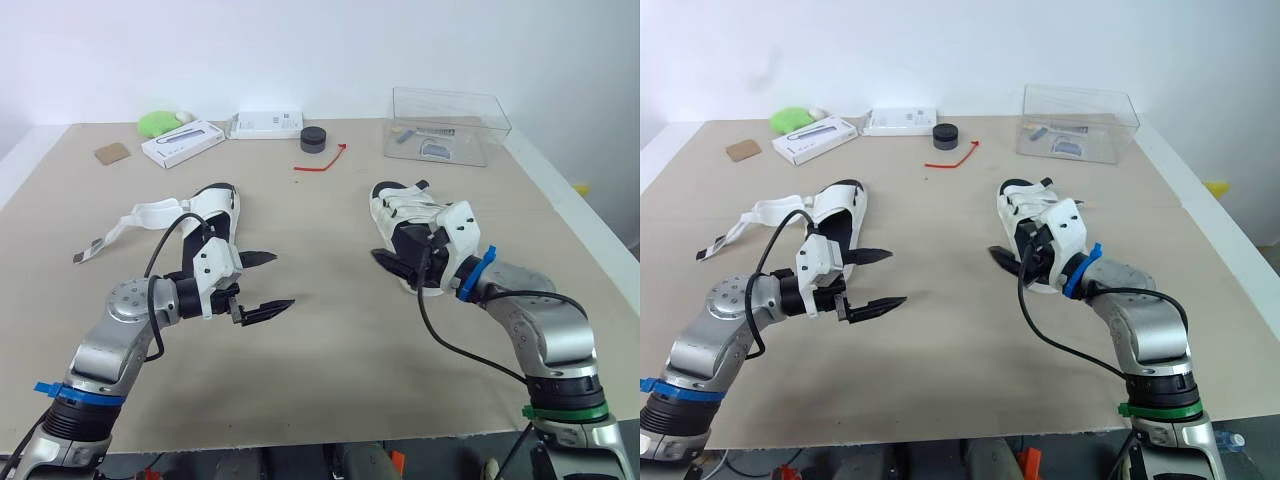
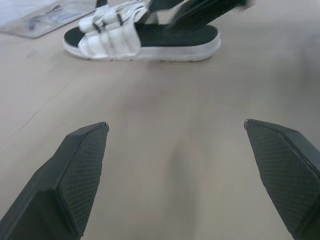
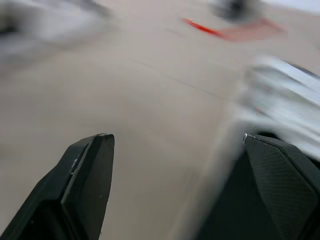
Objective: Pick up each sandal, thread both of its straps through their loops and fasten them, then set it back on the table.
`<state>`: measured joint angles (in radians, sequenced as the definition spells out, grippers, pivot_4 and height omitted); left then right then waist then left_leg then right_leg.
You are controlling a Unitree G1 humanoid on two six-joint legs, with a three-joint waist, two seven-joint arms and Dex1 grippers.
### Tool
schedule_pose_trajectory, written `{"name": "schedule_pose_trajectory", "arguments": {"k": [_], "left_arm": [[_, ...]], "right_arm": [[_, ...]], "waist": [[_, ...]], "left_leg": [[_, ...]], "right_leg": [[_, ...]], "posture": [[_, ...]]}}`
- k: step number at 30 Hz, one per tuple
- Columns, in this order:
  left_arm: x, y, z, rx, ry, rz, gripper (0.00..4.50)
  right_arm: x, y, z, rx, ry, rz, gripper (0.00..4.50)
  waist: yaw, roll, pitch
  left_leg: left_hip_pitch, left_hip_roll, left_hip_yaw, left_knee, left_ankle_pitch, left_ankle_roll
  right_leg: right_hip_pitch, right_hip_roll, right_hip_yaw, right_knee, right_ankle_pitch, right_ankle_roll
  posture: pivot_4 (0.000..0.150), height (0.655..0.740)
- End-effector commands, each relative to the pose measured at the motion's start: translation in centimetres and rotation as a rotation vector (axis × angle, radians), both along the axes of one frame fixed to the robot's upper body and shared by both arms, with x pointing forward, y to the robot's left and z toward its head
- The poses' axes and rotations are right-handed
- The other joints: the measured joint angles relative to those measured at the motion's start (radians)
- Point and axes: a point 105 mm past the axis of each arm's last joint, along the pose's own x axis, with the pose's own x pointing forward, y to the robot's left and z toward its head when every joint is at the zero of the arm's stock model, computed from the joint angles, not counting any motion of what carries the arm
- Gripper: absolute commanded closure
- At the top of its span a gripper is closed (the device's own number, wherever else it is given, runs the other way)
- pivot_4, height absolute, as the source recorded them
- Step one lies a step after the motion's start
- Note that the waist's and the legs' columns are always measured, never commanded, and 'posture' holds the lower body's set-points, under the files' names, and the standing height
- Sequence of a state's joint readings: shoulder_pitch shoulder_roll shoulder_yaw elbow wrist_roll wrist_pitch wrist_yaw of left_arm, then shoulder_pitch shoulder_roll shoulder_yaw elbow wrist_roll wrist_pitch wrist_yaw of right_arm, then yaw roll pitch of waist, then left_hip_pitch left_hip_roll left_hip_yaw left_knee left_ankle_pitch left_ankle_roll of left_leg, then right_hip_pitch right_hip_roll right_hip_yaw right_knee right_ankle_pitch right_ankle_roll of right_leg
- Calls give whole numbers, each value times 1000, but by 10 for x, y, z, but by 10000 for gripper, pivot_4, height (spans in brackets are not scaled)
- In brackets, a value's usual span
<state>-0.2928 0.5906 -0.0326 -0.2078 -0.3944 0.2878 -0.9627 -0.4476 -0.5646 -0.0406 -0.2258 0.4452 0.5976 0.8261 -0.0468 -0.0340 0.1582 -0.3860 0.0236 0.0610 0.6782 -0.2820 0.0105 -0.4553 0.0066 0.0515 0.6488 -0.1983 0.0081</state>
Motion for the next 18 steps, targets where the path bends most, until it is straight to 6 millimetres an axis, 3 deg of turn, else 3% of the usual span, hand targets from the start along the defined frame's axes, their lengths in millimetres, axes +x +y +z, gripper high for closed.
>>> {"name": "schedule_pose_trajectory", "arguments": {"k": [1,5,9,13,18], "left_arm": [[16,14,22,-85,-42,149,0],[37,26,13,-72,39,372,0],[47,34,11,-78,40,551,0],[61,40,11,-116,36,743,0],[73,28,9,-147,83,846,0]], "right_arm": [[-18,33,37,46,-108,318,715],[-20,61,50,86,-135,532,715],[-20,79,42,47,-184,679,715],[-5,83,24,3,-185,680,715],[8,89,27,9,-225,635,715]], "waist": [[0,0,0],[2,-1,0],[3,-1,0],[7,-1,0],[16,-1,0]], "left_leg": [[0,1,0,0,0,0],[0,5,-4,7,0,1],[0,5,-6,10,1,1],[-1,4,-6,10,1,1],[-3,3,-6,11,1,0]], "right_leg": [[0,1,0,0,1,0],[4,4,-2,0,2,1],[5,4,-5,1,4,-1],[5,2,-5,1,6,-4],[4,-4,-5,1,10,-4]], "posture": [[1500,7261],[1500,7261],[1500,7261],[1500,7261],[1500,7261]]}}
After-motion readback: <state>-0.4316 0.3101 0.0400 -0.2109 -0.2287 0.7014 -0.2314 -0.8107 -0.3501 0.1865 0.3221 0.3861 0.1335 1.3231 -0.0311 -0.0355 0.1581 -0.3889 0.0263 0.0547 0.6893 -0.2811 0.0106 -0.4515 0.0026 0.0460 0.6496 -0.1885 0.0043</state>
